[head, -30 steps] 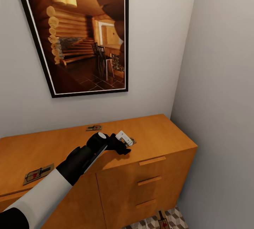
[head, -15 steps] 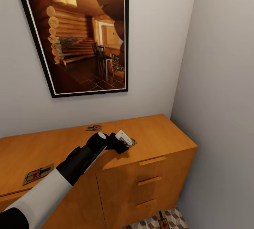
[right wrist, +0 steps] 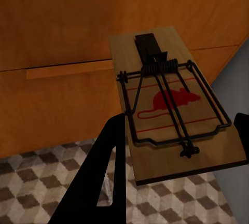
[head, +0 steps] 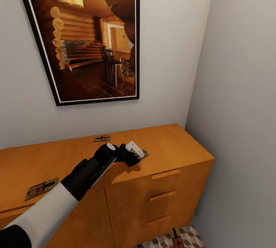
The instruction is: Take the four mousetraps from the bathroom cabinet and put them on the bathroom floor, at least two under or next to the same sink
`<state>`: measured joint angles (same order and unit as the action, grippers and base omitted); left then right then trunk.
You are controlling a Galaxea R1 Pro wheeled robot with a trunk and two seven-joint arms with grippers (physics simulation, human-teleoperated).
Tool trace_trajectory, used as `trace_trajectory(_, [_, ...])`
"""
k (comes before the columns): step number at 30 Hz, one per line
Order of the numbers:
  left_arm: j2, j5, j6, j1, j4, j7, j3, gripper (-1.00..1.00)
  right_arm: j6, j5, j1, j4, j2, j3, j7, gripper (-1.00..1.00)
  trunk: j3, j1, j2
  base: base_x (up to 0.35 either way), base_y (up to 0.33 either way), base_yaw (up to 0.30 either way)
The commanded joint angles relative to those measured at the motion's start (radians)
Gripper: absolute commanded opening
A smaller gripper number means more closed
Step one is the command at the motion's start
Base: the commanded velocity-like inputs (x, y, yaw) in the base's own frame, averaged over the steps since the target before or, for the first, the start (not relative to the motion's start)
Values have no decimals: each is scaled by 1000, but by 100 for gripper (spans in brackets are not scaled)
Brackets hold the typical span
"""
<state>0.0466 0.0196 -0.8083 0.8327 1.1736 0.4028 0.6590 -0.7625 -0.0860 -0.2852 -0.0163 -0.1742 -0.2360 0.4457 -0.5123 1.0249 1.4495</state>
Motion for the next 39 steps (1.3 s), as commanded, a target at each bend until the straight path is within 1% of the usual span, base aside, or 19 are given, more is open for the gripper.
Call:
trace_trajectory(1, [1, -15, -9, 0, -31, 7, 2, -100, 0, -8, -1, 1, 0, -2, 10, -100, -1, 0, 0, 0, 0, 0])
trace_trajectory(6, [0, -14, -10, 0, -4, 6, 1, -100, 0, -8, -1, 1, 0, -2, 10, -100, -1, 0, 0, 0, 0, 0])
trace_trajectory(13, [-1, -14, -17, 0, 80, 4, -4, -100, 0, -8, -1, 1, 0, -2, 10, -100, -1, 0, 0, 0, 0, 0])
trace_trajectory(17, [-1, -14, -18, 0, 104, 3, -5, -100, 0, -8, -1, 1, 0, -2, 10, -100, -1, 0, 0, 0, 0, 0])
trace_trajectory(21, [-1, -13, -20, 0, 113, 2, -8, -100, 0, -8, -1, 1, 0, -2, 10, -100, -1, 0, 0, 0, 0, 0])
trace_trajectory(27, [-1, -13, -23, 0, 149, 2, -9, -100, 0, -8, -1, 1, 0, -2, 10, -100, -1, 0, 0, 0, 0, 0])
trace_trajectory(34, [1, -13, -26, 0, 151, 2, -5, -100, 0, -8, -1, 1, 0, -2, 10, -100, -1, 0, 0, -5, 0, 0])
trace_trajectory(39, [1, -13, -26, 0, 150, 2, -4, -100, 0, -8, -1, 1, 0, -2, 10, -100, -1, 0, 0, -234, 0, 0])
